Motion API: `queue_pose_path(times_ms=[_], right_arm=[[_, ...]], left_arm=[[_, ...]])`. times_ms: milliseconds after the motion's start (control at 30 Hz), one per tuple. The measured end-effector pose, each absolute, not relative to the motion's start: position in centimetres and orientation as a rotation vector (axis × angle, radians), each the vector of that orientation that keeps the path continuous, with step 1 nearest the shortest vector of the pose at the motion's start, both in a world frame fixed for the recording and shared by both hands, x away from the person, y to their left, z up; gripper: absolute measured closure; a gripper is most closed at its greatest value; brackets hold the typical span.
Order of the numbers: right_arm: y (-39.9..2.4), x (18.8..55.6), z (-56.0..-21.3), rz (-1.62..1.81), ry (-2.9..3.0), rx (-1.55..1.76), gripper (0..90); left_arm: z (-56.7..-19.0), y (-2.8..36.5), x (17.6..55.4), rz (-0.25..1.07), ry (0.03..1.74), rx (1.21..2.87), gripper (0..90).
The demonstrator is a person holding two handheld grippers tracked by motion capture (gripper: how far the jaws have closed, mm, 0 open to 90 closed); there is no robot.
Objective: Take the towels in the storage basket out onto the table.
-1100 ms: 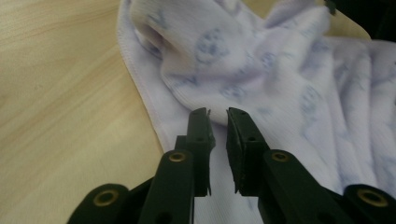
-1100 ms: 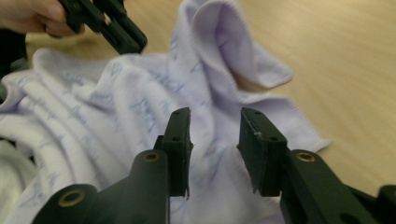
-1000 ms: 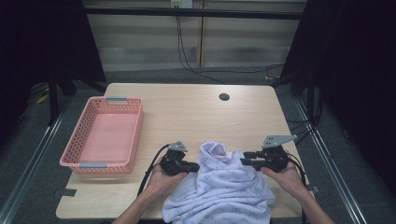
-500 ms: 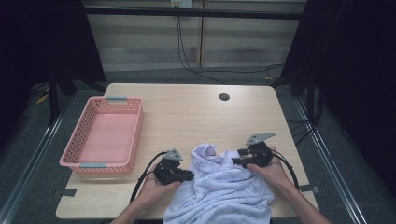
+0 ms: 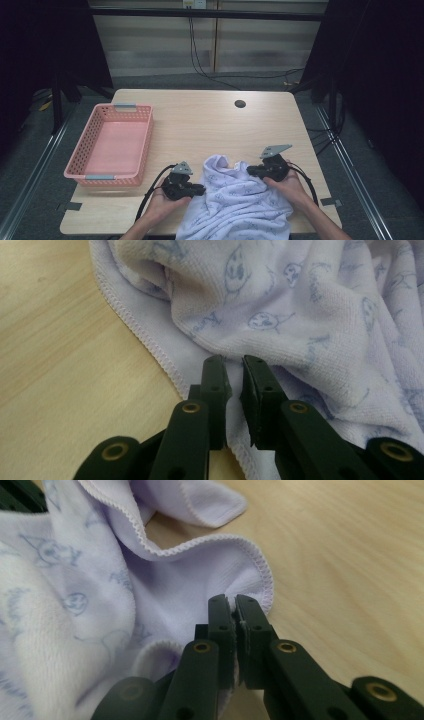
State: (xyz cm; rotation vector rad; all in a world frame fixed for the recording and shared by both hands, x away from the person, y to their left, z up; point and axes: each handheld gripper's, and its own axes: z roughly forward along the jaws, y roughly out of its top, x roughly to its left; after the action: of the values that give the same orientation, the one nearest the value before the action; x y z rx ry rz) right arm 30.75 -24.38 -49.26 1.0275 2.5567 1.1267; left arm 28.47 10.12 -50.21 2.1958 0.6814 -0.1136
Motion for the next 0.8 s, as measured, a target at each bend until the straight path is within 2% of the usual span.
queue_pose_path(times_ms=[367, 500, 700, 800], right_arm=[[-30.1, 29.7, -47.0, 1.176, 2.377, 1.172, 87.0], [-31.3, 28.9, -47.0, 1.172, 2.365, 1.201, 87.0], [-32.1, 27.9, -47.2, 1.144, 2.397, 1.190, 87.0], [-32.5, 27.8, -47.2, 1.169, 2.378, 1.206, 87.0]], left_arm=[[-49.7, 12.9, 25.1, -0.139, 0.696, 2.230, 78.8], [-49.7, 13.6, 24.7, -0.194, 0.692, 2.216, 75.5], [-48.2, 13.3, 27.9, -0.126, 0.751, 2.062, 69.7], [-48.0, 12.0, 30.9, -0.053, 0.767, 2.057, 69.9]])
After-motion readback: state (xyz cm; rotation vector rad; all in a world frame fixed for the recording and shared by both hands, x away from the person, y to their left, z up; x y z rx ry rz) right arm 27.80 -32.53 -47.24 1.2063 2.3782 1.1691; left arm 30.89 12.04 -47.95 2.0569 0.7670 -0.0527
